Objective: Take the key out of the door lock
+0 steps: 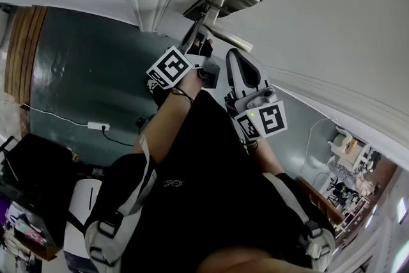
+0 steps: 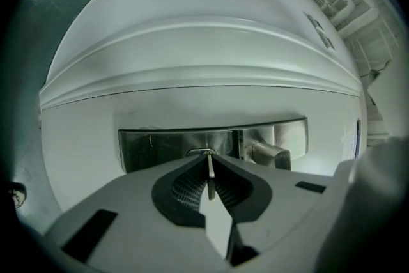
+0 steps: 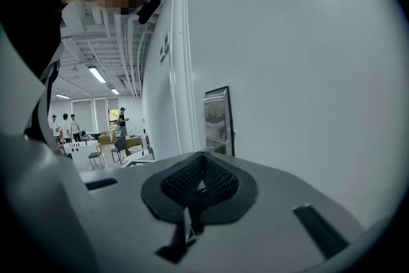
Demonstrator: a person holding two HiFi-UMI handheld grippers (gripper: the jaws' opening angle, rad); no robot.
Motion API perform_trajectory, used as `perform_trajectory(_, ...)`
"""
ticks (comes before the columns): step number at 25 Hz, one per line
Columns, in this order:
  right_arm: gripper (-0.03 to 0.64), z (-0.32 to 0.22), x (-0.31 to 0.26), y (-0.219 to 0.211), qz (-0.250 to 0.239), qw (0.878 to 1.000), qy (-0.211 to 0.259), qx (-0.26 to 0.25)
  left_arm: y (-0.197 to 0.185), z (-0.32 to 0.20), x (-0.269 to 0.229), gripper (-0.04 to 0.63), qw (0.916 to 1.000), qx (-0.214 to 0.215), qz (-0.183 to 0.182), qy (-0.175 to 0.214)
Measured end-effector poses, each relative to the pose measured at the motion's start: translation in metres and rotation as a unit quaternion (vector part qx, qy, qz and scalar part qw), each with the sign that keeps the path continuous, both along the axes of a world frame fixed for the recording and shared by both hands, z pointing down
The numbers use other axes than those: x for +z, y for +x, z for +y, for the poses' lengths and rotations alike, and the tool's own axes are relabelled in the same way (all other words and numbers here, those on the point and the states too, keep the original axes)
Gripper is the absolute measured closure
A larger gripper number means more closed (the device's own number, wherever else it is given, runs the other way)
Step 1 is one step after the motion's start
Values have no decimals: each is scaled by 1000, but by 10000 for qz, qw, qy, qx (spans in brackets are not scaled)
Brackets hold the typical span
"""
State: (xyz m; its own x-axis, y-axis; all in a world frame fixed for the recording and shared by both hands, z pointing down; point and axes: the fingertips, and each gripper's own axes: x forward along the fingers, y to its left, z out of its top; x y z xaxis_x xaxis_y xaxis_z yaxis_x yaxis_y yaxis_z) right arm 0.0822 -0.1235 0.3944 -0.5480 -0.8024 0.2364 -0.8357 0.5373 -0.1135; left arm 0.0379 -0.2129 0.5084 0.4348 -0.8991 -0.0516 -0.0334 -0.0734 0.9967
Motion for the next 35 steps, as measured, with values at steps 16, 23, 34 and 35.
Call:
perform_trajectory(16, 609, 5, 2, -5, 46, 10000, -22, -20, -5, 15, -1, 560, 10000, 46, -7, 18)
perform_trajectory(23, 609, 8, 4, -14, 51, 9999, -43, -89, -18, 26, -3, 560, 10000, -13, -39, 31)
perform_trajectory(34, 609, 16, 8, -57, -79, 9955, -56, -938, -68, 56, -3, 558, 9972, -578, -480, -24)
perform_trajectory(35, 609, 17, 8, -63, -89, 9939, -40, -1095, -75, 60, -3, 559, 9956, -701, -613, -35)
